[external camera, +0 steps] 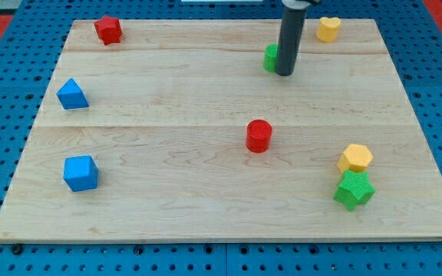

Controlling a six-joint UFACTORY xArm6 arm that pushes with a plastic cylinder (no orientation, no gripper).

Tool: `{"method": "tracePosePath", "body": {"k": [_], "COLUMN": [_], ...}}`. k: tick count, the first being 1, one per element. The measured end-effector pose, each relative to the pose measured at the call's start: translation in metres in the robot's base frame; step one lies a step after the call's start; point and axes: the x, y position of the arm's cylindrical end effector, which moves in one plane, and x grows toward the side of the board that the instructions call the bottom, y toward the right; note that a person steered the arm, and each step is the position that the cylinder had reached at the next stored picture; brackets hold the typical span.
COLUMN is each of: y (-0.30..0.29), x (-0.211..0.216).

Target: Point at yellow hexagon

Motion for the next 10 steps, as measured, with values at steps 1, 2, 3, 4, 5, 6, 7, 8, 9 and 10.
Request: {"method": "tracePosePath", "body": {"k": [1,2,3,4,5,6,7,8,9,10], "y": [-0.002,-0.019,-0.061,-0.024,-0.028,-0.003,0.025,0.025,0.040,0.091], "x": [-0.031,0.012,-0.048,-0.049,-0.044,-0.016,-0.037,-0.065,0.022,0.134]}}
